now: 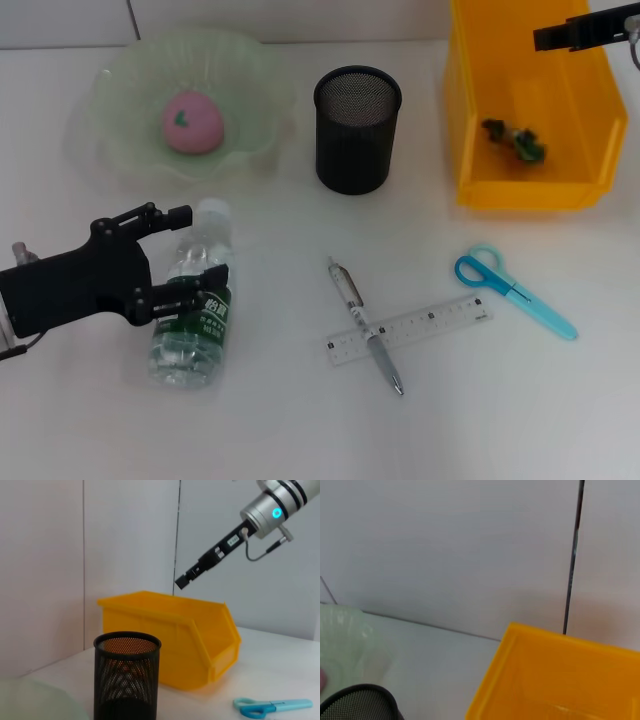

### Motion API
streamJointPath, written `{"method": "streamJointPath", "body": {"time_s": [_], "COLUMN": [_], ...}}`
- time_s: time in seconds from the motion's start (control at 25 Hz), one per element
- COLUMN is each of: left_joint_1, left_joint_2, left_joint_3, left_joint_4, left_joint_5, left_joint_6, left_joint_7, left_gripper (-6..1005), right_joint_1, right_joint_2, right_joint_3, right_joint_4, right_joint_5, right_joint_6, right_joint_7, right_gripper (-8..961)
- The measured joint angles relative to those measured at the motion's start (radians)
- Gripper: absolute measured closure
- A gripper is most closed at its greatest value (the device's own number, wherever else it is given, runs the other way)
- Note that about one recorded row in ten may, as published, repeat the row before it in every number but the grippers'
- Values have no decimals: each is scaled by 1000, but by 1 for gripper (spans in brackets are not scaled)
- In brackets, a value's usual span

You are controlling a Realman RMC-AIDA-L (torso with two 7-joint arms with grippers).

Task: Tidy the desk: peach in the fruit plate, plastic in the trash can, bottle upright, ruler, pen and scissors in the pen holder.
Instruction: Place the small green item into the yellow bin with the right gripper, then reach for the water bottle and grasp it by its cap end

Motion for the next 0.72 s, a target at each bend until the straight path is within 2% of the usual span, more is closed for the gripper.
{"method": "streamJointPath", "body": {"time_s": [0.16, 0.28, 0.32, 0.36, 0.4, 0.44, 0.56, 0.6, 0.64, 0.72], "left_joint_1": [-6, -5, -5, 5, 19, 33, 33, 51, 51, 93], "left_joint_2": [-1, -6, -6, -10, -13, -12, -12, -11, -11, -17], "left_joint_3": [-10, -11, -11, -11, -11, -11, -11, -1, -1, 72], "left_joint_4": [7, 63, 63, 108, 158, 206, 208, 318, 318, 489], "left_joint_5": [-1, -10, -10, -30, -68, -123, -126, -145, -145, -137], "left_joint_6": [4, 24, 24, 36, 45, 50, 50, 57, 57, 13], "left_joint_7": [-28, -98, -98, -149, -214, -290, -297, -447, -447, -607], "left_gripper": [148, 149, 149, 149, 150, 150, 150, 151, 151, 151], "right_joint_1": [-14, -72, -133, -156, -217, -266, -404, -434, -469, -509], "right_joint_2": [4, 10, 12, 12, 12, 11, 11, 12, 12, 12], "right_joint_3": [1, -17, -47, -58, -87, -109, -150, -159, -168, -177], "right_joint_4": [-13, -99, -160, -180, -216, -235, -223, -198, -160, -76], "right_joint_5": [4, 60, 145, 181, 289, 380, 712, 791, 869, 948], "right_joint_6": [5, 5, 17, 22, 42, 54, 39, 11, -25, -80], "right_joint_7": [-19, -40, -84, -102, -170, -235, -523, -618, -730, -870], "right_gripper": [610, 549, 469, 390, 310, 281, 193, 164, 165, 166]}}
